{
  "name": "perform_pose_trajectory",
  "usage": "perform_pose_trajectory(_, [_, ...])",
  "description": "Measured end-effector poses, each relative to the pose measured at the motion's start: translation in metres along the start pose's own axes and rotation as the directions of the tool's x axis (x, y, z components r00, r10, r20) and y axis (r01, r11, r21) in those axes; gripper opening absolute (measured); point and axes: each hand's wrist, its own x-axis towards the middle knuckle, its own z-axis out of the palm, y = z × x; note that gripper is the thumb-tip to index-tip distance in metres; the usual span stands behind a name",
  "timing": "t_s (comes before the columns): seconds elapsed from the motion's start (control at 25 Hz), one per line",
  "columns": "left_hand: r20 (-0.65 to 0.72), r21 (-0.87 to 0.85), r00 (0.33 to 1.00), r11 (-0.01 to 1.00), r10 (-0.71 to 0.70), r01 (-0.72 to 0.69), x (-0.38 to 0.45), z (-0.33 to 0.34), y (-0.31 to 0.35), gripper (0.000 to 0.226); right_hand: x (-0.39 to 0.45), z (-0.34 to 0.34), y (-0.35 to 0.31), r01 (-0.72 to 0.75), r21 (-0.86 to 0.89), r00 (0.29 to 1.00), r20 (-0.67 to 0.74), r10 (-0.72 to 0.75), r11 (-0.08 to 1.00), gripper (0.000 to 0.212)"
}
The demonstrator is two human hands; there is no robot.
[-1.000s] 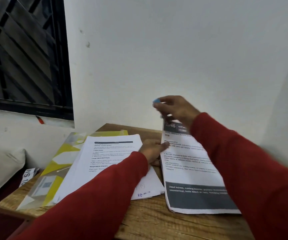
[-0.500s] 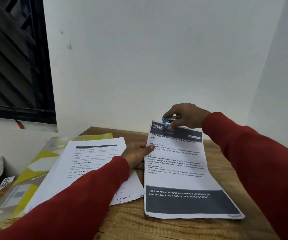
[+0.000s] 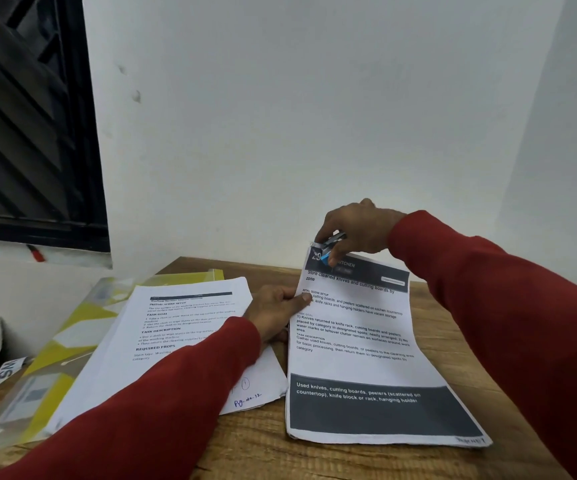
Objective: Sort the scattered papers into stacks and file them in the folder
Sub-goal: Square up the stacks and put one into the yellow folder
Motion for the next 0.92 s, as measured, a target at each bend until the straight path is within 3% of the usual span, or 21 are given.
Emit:
perform_pose_trajectory(0.64, [0.006, 0.029, 0.999, 0.998, 0.053, -0.054, 0.004, -0.001, -0.004, 0.018, 0.006, 0.003, 0.009, -0.017, -0.038, 0.996, 0.082, 0.02, 0.999, 0.027])
perform_pose_trajectory(0.92, [0.004, 0.051, 0.998, 0.996, 0.068, -0.068, 0.006, -0.001, -0.007, 0.018, 0.006, 0.004, 0.009, -0.009, -0.009, 0.997, 0.073, 0.01, 1.0, 0.039])
